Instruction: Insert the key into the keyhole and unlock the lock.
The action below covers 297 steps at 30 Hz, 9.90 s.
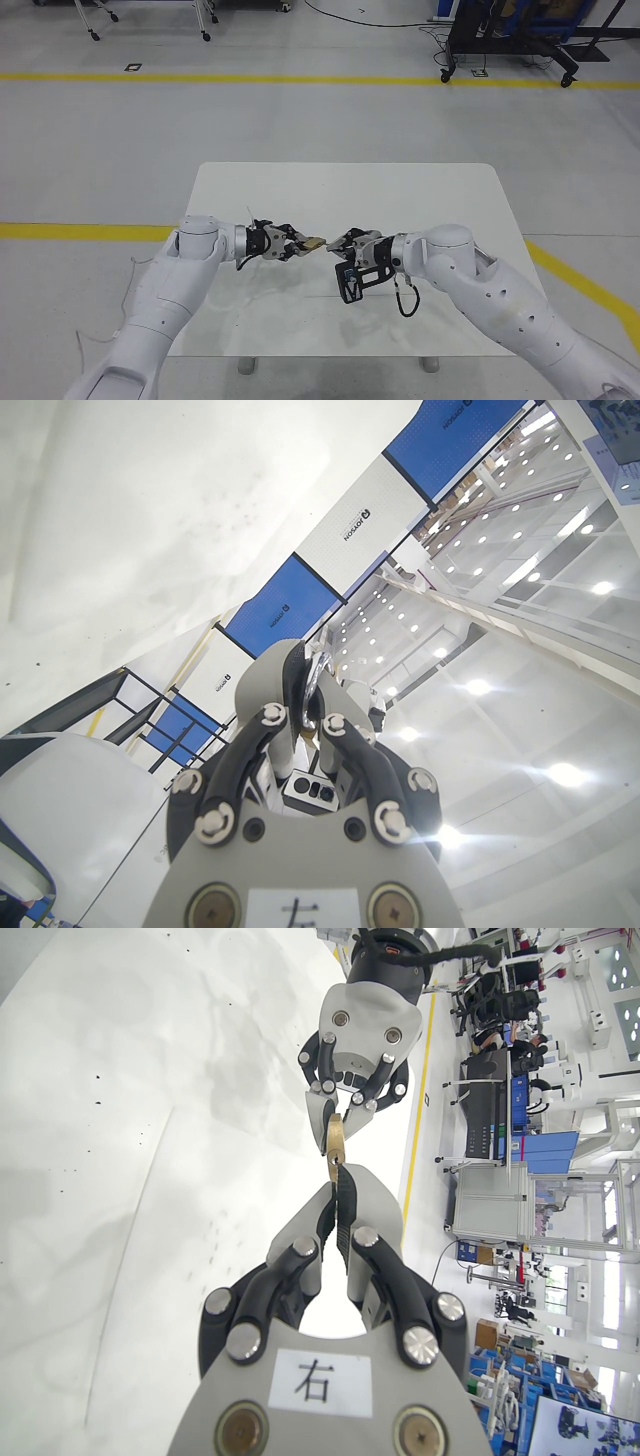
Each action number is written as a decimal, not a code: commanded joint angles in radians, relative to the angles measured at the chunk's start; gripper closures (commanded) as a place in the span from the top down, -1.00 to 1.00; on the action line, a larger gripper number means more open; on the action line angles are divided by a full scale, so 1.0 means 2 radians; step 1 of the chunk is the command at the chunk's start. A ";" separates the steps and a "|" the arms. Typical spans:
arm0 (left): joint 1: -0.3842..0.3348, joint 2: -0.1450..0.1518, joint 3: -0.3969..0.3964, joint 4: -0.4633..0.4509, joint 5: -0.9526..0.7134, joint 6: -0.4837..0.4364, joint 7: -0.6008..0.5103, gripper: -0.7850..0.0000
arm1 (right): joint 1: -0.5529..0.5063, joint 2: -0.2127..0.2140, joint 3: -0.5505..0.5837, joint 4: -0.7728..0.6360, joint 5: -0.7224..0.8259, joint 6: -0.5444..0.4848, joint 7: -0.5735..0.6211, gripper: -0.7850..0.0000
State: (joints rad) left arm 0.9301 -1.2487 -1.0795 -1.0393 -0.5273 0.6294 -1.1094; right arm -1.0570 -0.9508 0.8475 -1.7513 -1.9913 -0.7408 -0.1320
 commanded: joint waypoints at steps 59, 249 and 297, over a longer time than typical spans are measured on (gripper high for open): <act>0.025 0.012 0.011 -0.086 -0.016 -0.011 0.150 -1.00 | -0.011 -0.020 0.002 -0.037 -0.017 -0.008 0.115 -1.00; 0.043 -0.011 0.020 -0.050 -0.188 -0.132 0.140 -1.00 | -0.036 -0.098 0.076 0.061 0.457 0.086 0.411 -1.00; -0.018 -0.007 0.074 0.033 -0.035 -0.192 -0.012 -1.00 | -0.001 -0.083 0.071 0.096 0.536 -0.015 0.438 -1.00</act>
State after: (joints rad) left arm 0.8943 -1.2620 -0.9320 -0.9734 -0.5997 0.2468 -1.1345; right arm -1.0579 -1.1180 0.9870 -1.5604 -0.9207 -0.7726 0.7444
